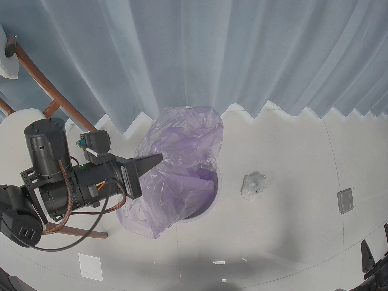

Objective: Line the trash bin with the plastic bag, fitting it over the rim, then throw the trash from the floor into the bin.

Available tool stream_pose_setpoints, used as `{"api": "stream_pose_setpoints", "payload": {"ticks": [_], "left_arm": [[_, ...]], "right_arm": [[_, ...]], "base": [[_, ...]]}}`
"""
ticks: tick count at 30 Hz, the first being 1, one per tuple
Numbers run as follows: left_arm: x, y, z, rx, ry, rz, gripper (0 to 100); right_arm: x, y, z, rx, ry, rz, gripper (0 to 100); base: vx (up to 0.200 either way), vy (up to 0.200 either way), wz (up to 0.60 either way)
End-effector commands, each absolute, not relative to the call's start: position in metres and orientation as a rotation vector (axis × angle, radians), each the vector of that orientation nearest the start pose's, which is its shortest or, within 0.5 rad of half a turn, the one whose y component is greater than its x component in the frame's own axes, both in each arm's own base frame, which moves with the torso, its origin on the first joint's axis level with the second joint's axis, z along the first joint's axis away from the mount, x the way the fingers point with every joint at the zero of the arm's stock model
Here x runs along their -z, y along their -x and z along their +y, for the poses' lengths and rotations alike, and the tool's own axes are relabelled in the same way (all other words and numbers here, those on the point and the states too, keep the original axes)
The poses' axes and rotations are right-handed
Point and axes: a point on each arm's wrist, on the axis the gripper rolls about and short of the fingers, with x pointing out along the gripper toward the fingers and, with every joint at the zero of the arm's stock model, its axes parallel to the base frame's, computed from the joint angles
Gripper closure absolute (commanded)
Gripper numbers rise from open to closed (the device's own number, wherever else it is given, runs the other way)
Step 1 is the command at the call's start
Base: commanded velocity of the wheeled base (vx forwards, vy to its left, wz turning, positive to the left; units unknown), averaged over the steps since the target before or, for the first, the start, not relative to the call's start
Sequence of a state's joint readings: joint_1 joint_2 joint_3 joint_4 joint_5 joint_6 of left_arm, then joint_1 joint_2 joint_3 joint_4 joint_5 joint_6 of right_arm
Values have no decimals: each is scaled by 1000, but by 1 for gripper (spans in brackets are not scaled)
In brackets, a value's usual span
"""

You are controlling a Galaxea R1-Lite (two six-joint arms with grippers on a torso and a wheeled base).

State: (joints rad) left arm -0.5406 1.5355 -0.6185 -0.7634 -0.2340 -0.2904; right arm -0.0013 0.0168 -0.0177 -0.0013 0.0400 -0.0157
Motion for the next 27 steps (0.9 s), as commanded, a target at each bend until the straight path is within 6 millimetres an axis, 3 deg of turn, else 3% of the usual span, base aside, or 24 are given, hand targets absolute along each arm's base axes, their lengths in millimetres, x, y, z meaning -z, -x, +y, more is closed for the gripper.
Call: {"api": "stream_pose_setpoints", "payload": {"ticks": [1, 8, 14, 17, 19, 20, 22, 27], "left_arm": [[-188, -219, -133, 729, 176, 275, 100], [-170, -229, -147, 749, 118, 324, 100], [-149, -252, -158, 755, -164, 283, 100], [-145, -254, -160, 776, -247, 264, 100], [-143, -252, -161, 786, -261, 266, 100], [-140, -247, -164, 807, -267, 272, 100], [-139, -244, -165, 815, -266, 277, 100], [-137, -242, -168, 859, -258, 260, 100]], "right_arm": [[-75, 23, 1, -43, 18, 0, 0], [-75, 23, 1, -44, 14, 0, 0], [-76, 23, 1, -32, -14, 0, 0], [-76, 23, 1, -32, -15, -1, 0], [-87, 25, 1, -43, -24, -26, 0], [-139, 14, 1, -76, -45, -43, 0], [-169, -14, 3, -168, -92, -5, 0], [-207, -80, 29, -358, -278, 237, 0]], "base": [[0, 0, 0], [0, 0, 0], [0, 0, 0], [0, 0, 0], [0, 0, 0], [0, 0, 0], [0, 0, 0], [0, 0, 0]]}}
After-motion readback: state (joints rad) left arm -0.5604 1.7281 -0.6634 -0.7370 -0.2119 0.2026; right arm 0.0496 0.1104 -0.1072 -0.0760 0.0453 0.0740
